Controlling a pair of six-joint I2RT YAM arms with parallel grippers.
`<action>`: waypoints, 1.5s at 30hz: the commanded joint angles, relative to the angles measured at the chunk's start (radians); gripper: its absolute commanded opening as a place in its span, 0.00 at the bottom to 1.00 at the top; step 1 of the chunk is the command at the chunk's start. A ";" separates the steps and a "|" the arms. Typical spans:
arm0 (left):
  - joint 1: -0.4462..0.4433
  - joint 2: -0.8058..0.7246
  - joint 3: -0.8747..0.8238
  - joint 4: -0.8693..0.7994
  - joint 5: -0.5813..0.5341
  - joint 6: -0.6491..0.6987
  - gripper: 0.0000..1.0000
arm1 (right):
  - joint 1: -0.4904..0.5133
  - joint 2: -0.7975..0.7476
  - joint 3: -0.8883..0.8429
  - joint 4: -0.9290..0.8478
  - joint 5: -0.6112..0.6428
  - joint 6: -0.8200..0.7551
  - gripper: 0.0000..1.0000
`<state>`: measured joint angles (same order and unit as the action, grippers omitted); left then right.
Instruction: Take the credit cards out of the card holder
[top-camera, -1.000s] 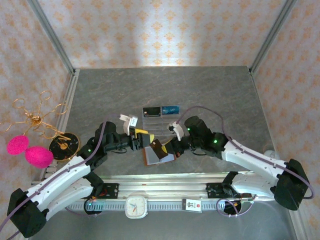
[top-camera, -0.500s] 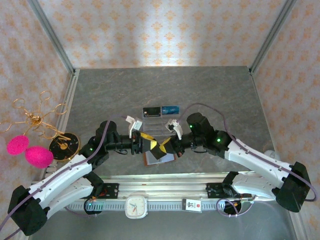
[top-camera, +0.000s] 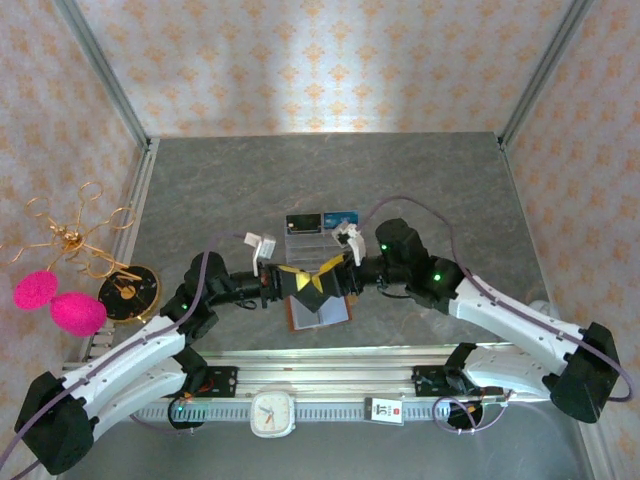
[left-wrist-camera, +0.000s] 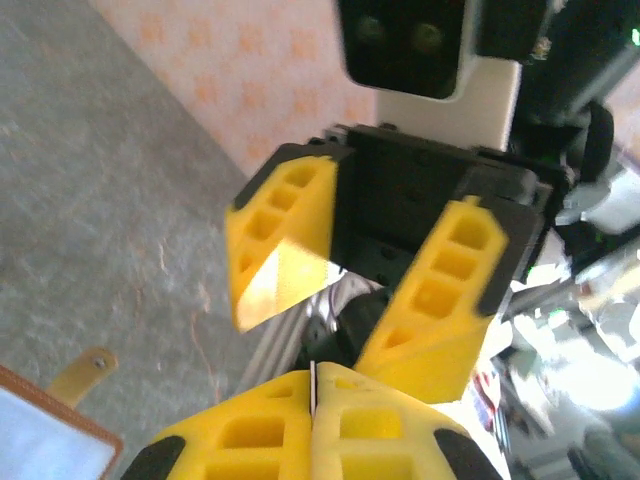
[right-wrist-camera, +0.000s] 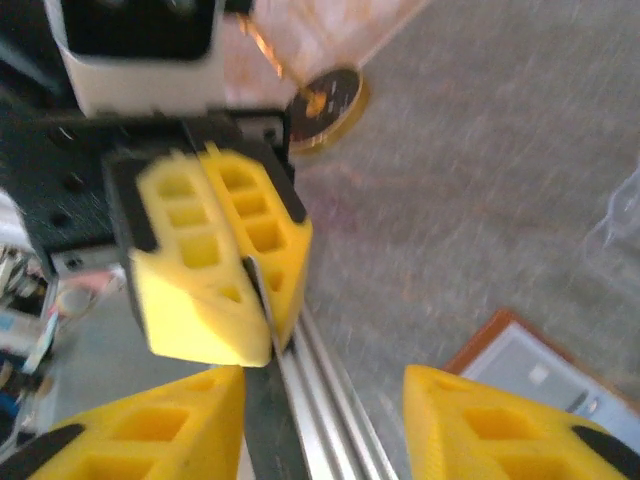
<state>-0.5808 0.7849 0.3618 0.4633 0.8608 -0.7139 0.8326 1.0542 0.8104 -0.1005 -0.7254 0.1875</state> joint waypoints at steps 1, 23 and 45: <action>-0.002 -0.055 -0.054 0.252 -0.234 -0.075 0.00 | -0.002 -0.068 -0.036 0.187 0.170 0.128 0.47; -0.002 -0.037 -0.138 0.593 -0.530 -0.140 0.00 | -0.003 0.120 -0.128 0.765 0.024 0.413 0.54; 0.216 -0.038 -0.063 0.355 -0.046 -0.285 0.53 | -0.185 0.133 0.081 0.083 -0.232 -0.060 0.00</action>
<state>-0.3981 0.7368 0.3031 0.7940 0.6113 -0.9169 0.6456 1.2087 0.8452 0.1986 -0.8658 0.3241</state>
